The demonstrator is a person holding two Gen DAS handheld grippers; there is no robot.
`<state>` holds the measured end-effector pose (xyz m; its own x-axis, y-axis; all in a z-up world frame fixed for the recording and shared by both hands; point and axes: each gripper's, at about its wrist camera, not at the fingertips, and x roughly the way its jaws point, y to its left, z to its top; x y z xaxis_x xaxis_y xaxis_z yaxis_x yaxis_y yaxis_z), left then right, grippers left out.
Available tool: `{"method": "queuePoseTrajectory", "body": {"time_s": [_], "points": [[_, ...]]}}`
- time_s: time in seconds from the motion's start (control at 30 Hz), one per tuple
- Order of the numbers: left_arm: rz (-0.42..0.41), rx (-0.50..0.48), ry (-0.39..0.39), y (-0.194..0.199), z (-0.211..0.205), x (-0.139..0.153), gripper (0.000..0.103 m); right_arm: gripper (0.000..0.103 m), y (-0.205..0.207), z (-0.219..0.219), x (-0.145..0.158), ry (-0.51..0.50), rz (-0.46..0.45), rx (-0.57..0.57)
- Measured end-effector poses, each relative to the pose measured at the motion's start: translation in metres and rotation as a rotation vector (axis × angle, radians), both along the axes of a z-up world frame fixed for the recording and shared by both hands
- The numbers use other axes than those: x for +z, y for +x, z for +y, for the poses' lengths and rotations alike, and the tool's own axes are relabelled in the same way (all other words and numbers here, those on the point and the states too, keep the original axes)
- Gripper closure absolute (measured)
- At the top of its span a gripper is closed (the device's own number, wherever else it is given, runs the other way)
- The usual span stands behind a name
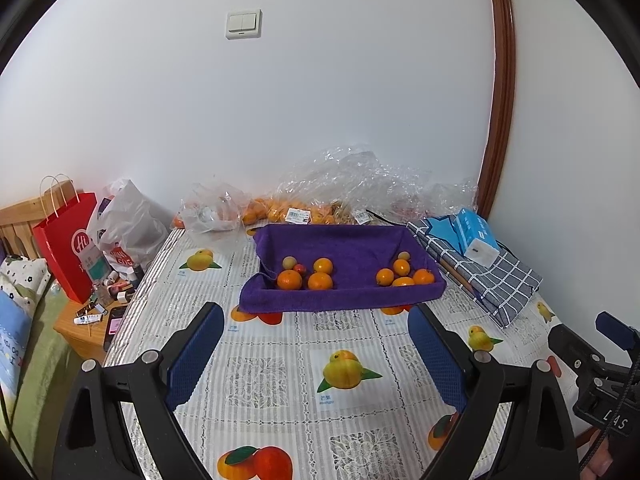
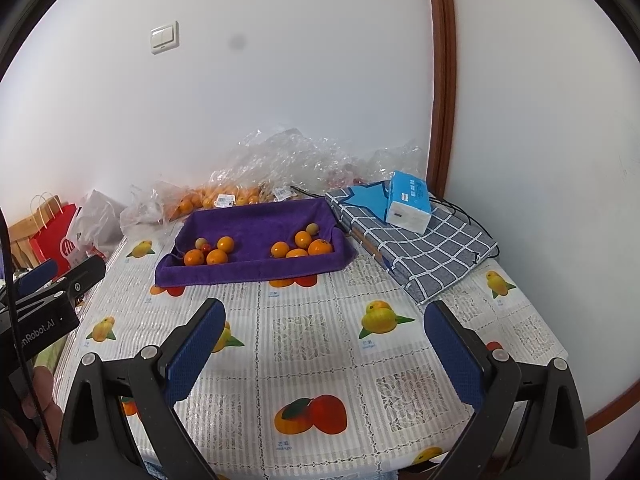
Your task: Organize fruits
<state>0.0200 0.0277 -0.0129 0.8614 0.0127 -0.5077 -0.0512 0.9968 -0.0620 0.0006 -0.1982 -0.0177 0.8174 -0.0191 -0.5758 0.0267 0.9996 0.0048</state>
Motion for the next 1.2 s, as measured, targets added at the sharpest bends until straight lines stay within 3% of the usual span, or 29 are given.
{"method": "queuePoseTrajectory", "body": {"time_s": [1.2], "points": [[-0.007,-0.002,-0.005,0.0016,0.0042,0.0051,0.009,0.004,0.0019,0.0057,-0.0004,0.0,0.0,0.011]]}}
